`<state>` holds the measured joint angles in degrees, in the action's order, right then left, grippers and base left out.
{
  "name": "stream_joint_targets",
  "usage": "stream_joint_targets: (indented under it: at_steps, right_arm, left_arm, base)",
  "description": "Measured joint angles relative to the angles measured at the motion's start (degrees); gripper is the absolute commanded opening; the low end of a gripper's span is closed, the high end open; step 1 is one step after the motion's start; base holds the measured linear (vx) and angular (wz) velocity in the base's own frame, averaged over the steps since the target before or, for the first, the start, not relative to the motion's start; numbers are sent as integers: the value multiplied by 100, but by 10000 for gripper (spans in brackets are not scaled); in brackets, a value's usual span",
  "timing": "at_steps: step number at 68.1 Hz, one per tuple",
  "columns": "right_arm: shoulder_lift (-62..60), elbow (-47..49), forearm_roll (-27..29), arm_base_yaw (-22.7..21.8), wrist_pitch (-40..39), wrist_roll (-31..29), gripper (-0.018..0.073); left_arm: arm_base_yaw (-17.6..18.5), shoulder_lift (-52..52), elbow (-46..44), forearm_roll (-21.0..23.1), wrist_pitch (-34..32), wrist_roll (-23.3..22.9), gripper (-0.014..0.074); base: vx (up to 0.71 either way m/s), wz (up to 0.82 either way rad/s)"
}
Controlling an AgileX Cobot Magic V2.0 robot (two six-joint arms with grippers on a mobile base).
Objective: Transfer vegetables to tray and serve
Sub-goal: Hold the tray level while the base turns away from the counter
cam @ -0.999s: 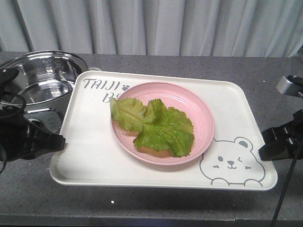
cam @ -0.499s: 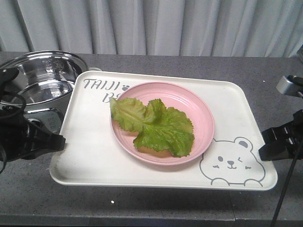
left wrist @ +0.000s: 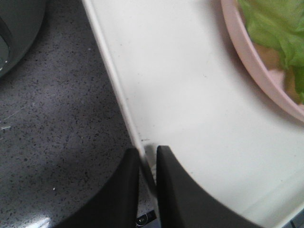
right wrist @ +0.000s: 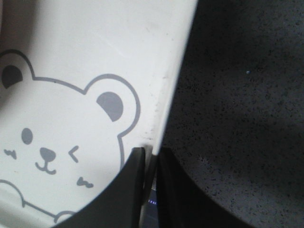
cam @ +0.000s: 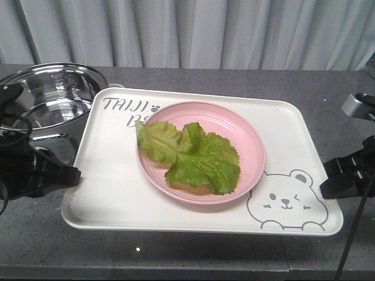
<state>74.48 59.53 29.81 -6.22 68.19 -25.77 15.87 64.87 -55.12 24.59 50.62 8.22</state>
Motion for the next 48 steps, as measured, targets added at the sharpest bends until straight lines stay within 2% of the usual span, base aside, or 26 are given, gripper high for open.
stream_joint_targets:
  at_steps: [23,48]
  right_arm:
    - [0,0,5,0,0,0,-3]
    - [0,0,5,0,5,0,-3]
  left_arm:
    - [0,0,0,-2,5,0,-7]
    - [0,0,0,-2,5,0,-7]
  base:
    - [-3,-12]
    - [-3,-25]
